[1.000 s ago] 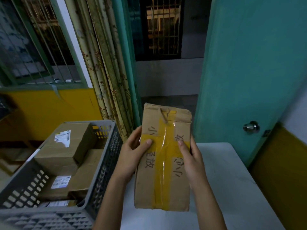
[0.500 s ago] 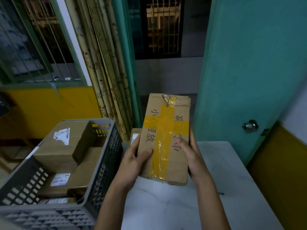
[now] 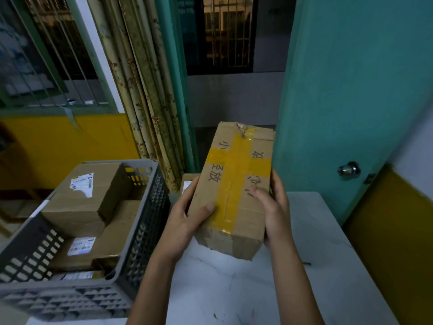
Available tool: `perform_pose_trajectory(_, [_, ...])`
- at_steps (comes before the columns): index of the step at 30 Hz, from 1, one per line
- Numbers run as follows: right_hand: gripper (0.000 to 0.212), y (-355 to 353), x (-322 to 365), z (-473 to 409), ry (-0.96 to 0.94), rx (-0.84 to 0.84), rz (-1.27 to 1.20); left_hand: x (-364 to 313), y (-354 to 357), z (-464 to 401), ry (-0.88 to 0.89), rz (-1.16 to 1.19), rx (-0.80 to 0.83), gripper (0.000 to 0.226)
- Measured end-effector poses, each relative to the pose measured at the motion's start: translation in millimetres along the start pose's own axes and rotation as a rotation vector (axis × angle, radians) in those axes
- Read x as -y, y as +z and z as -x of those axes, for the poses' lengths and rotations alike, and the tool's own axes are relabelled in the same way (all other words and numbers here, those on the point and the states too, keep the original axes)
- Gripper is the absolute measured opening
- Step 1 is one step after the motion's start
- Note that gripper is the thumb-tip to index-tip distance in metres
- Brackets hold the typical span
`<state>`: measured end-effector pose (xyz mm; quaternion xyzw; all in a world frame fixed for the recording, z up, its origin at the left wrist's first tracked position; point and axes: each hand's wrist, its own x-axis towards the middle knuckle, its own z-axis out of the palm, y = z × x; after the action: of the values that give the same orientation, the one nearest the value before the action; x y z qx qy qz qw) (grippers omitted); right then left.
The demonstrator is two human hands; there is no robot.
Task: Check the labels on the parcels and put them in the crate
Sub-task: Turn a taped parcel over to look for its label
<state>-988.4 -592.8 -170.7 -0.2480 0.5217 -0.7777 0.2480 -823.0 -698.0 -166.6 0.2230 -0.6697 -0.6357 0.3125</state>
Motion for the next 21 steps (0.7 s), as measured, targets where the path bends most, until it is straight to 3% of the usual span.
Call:
perform_pose_trajectory(2, [0.038, 4, 2, -4, -0.036, -0.174, 0.018, 2, 0, 3, 0.006, 0.009, 0.011, 0.081])
perform_pose_trajectory(4, [0.029, 5, 0, -5, -0.03, -0.206, 0.083, 4, 4, 3, 0.005, 0.024, -0.061, 0.079])
perform_pose_trajectory(5, [0.028, 7, 0, -3, -0.004, -0.139, 0.102, 3, 7, 2, 0.007, 0.023, -0.12, 0.074])
perform_pose_trajectory(8, [0.052, 10, 0, 7, 0.053, 0.204, 0.142, 1, 13, -4, 0.023, 0.035, -0.282, 0.059])
perform_pose_trajectory(10, [0.054, 11, 0, 11, 0.055, 0.327, 0.185, 1, 12, -6, 0.056, 0.015, -0.333, 0.053])
perform_pose_trajectory(14, [0.06, 12, -2, 6, 0.057, 0.316, 0.253, 2, 10, -6, 0.098, -0.011, -0.356, 0.037])
perform_pose_trajectory(17, [0.057, 16, -2, 7, 0.064, 0.296, 0.258, 8, 7, -7, 0.042, 0.043, -0.336, 0.039])
perform_pose_trajectory(21, [0.067, 18, -4, 9, 0.086, 0.314, 0.298, 16, 2, -11, 0.005, 0.171, -0.45, 0.023])
